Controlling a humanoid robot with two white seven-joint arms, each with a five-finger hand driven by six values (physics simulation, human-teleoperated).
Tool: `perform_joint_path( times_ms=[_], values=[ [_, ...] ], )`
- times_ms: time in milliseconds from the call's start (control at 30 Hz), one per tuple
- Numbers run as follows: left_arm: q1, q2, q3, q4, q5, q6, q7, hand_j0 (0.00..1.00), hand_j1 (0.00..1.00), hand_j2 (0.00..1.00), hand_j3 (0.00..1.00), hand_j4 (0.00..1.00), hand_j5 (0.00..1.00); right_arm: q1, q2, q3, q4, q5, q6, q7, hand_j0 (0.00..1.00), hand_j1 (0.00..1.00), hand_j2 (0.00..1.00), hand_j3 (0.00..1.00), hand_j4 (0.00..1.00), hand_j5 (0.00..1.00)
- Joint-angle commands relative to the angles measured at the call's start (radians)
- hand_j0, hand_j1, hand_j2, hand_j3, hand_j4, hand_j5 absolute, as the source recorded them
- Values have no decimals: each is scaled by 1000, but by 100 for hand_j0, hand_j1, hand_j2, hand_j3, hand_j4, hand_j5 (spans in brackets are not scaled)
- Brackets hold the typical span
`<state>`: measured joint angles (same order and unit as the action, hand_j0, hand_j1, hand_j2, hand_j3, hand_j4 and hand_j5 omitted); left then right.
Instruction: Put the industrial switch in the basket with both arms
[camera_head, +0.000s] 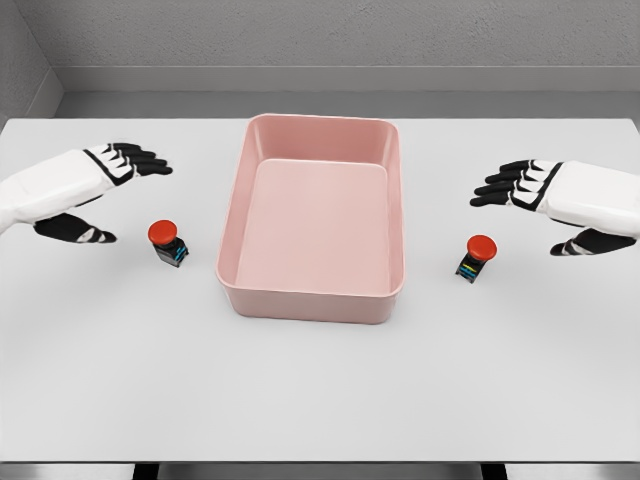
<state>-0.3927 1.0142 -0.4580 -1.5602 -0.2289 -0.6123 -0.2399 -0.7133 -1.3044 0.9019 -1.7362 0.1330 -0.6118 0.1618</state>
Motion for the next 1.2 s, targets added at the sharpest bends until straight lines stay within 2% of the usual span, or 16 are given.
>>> perform_joint_path(
  times_ms=[0,100,167,267,433,500,600,667,733,967,1067,1167],
  values=[
    [2,12,-1,5,3,1,1,100,100,100,100,100,100,0,-1,0,1,-7,1,-1,100,100,100,100,100,100],
    [8,11,-1,5,2,1,1,100,100,100,100,100,100,0,10,0,3,-7,1,-4,100,100,100,100,100,100],
    [11,11,-2,5,0,1,1,100,100,100,100,100,100,2,50,2,6,3,1,-8,100,100,100,100,100,100],
    [43,11,-4,6,-3,1,-6,100,100,100,100,100,100,25,65,3,21,8,1,-5,100,100,100,100,100,100],
    [48,0,-8,29,-17,1,-7,100,100,100,100,100,100,31,114,45,133,19,1,-5,100,100,100,100,100,100],
    [60,-2,-7,29,-17,1,-7,100,100,100,100,100,100,31,160,45,175,22,1,1,100,100,100,100,100,100],
    [71,-5,-10,52,-18,1,-7,100,100,100,100,100,100,32,177,45,227,45,1,1,99,99,99,99,99,99],
    [71,-14,-11,71,-18,1,-7,100,100,100,100,100,100,31,182,45,234,62,1,4,98,98,98,98,98,98],
    [64,-26,-11,83,-26,1,-7,100,100,100,100,100,100,28,208,43,238,59,1,81,97,97,97,97,97,97],
    [40,-83,-13,137,-61,1,-7,100,100,100,100,100,100,25,238,45,247,63,1,128,94,94,94,94,94,94],
    [2,-108,-44,141,-75,1,-10,100,100,100,100,100,100,25,246,45,256,65,1,134,92,92,92,92,92,92],
    [-35,-132,-73,178,-76,1,-19,99,99,99,99,99,99,20,261,43,264,76,1,136,90,90,90,90,90,90]
  ],
)
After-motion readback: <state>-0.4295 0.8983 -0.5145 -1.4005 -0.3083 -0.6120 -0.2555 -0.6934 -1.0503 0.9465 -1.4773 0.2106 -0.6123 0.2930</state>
